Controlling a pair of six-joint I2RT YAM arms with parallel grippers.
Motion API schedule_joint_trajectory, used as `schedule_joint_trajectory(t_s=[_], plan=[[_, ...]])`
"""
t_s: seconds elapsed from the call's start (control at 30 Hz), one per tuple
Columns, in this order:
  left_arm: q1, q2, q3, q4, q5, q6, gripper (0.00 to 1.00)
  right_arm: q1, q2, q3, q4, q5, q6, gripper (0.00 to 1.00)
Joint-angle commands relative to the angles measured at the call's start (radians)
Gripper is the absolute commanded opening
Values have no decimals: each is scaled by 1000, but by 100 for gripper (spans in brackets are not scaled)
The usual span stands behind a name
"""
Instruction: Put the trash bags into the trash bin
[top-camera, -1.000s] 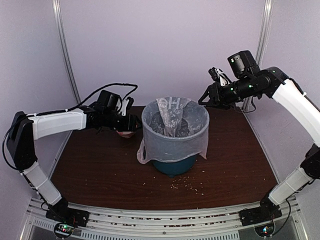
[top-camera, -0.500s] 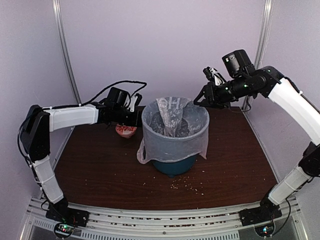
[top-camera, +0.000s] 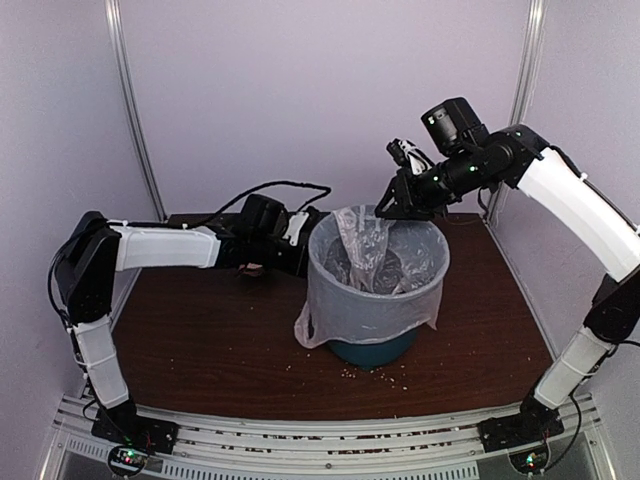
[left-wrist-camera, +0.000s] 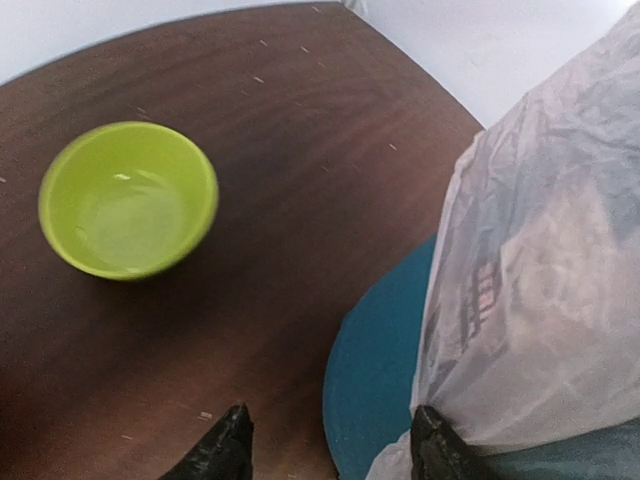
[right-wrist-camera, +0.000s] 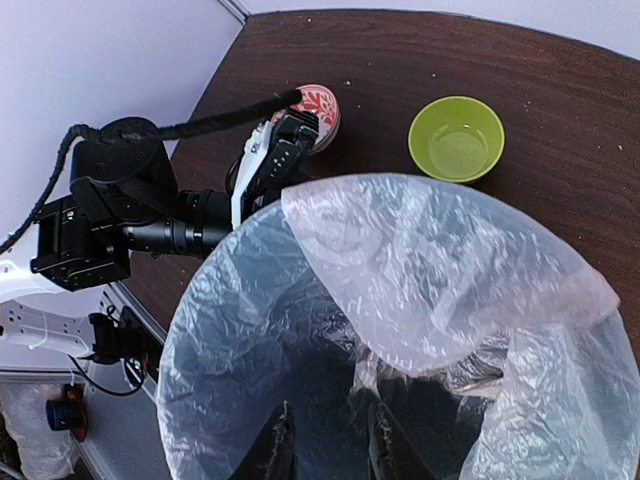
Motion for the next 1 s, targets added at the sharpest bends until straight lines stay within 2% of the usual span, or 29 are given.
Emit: schedule_joint_trajectory(t_s=[0.0,0.13,0.27,0.43,0.6,0.8,0.97], plan=[[-98,-73,-68,61,30,-57,55,38,25,42,-133,82,-58,23],[-111,-158,-204,85,-24,-159,58,55,16,55,-230,111,-72,22],[-105,-239,-280,-31,-139,-201,65,94,-25,20,-302,126,-49,20],[-99,-328,-335,-135,-216,-191,68,124,-58,-129,-250,115,-71,16],[-87,-357,-328,-215,-236,-174,68,143,-53,-232,-158,108,-79,12],[-81,-404,-350,-212,-270,-196,68,146,-21,-341,-109,118,-131,4],[-78,-430,-380,-224,-290,-210,68,150,6,-391,-82,158,-169,2]])
